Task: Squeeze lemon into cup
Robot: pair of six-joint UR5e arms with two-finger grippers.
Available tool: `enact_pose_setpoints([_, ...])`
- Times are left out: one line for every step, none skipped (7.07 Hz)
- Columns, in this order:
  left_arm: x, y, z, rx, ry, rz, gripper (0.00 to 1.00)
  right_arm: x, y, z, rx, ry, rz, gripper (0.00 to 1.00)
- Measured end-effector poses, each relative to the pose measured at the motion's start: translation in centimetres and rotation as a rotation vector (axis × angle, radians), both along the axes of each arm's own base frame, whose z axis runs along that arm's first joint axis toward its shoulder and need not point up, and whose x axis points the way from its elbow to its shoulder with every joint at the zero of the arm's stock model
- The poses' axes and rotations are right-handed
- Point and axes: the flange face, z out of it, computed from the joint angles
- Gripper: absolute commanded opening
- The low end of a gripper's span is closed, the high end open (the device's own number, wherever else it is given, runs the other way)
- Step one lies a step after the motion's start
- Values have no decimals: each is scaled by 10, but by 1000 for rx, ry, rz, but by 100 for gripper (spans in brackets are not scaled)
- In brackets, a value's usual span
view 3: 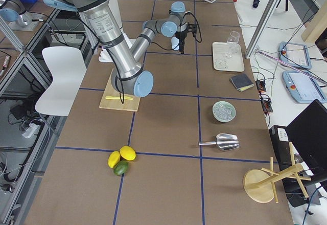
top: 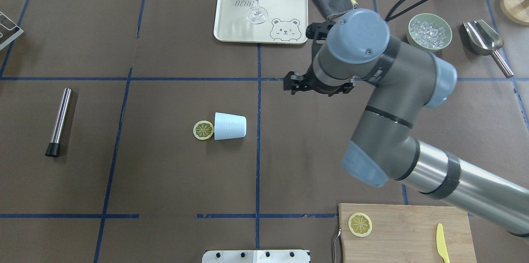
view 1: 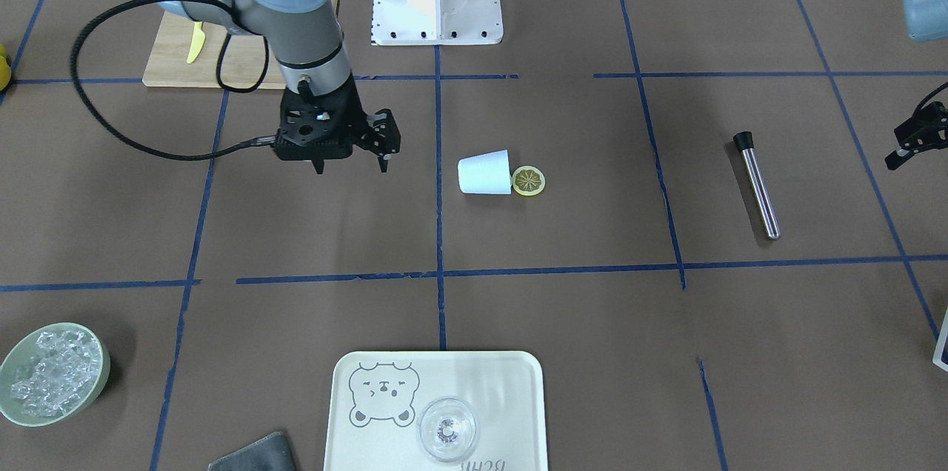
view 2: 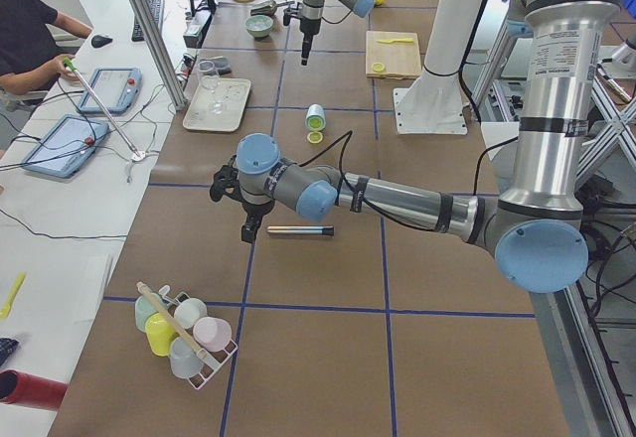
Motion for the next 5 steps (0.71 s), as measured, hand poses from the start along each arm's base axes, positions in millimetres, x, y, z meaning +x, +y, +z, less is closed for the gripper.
enact_pose_setpoints([0, 0, 0, 1, -1, 0, 100, 47, -16, 36, 29, 34, -41, 100])
enact_pose_setpoints([0, 0, -1, 3, -1, 0, 100, 99, -35, 69, 52, 58, -83, 100])
enact_pose_setpoints([0, 0, -1, 4, -1, 0, 100, 154, -51, 104, 79, 81, -124, 100])
enact_pose_setpoints([0, 0, -1, 5, -1, 0, 100, 214, -66, 144, 113, 115, -164, 100])
enact_pose_setpoints([0, 0, -1, 6, -2, 1, 100, 275, -79, 185, 126, 130, -198, 100])
